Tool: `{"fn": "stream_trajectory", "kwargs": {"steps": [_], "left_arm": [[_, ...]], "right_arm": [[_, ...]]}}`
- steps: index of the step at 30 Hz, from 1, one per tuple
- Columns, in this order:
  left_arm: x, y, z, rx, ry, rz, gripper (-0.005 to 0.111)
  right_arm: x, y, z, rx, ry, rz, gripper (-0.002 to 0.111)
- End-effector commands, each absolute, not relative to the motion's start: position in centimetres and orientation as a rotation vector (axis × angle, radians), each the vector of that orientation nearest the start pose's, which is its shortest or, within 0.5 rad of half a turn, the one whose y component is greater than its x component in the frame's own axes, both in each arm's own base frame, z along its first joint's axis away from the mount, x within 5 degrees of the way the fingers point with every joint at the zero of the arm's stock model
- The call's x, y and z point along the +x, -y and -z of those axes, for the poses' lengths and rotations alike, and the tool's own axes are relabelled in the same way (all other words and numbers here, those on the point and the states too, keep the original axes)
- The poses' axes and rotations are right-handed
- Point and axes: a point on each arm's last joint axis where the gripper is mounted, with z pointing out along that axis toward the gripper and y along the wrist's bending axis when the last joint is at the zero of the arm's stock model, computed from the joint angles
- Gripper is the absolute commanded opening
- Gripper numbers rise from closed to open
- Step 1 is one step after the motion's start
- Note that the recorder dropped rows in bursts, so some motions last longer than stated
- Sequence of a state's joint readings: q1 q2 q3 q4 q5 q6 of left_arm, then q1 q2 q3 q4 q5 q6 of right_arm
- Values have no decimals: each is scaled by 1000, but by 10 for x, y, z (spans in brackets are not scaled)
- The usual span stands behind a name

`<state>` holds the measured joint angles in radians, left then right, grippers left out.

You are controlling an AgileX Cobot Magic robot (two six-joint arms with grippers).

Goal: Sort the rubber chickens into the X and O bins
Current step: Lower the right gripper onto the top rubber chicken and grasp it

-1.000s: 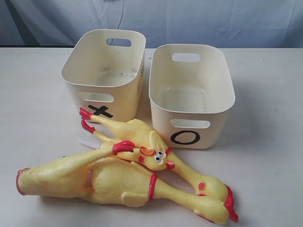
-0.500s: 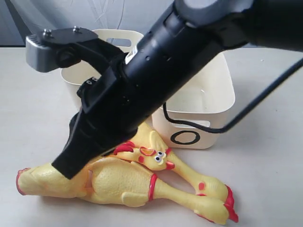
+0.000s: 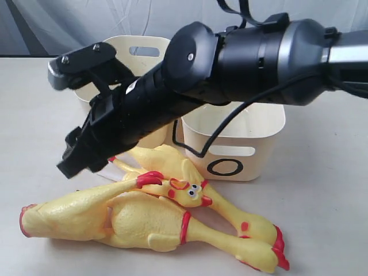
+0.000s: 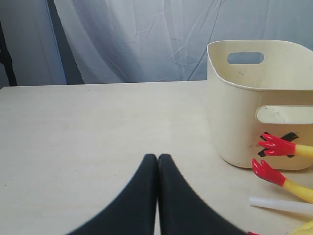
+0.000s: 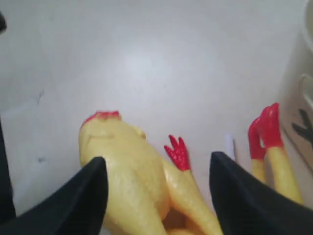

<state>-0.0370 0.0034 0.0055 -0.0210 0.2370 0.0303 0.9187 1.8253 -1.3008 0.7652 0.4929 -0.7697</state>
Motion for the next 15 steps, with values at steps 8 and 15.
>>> {"fn": "stream_trajectory", "kwargs": {"steps": [8, 15], "left_arm": [[55, 3, -192, 48, -1715, 25, 0], [55, 3, -192, 48, -1715, 25, 0]], "right_arm": [[188, -358, -204, -1888, -1790, -635, 45], [188, -360, -193, -1983, -1706, -504, 45]]}}
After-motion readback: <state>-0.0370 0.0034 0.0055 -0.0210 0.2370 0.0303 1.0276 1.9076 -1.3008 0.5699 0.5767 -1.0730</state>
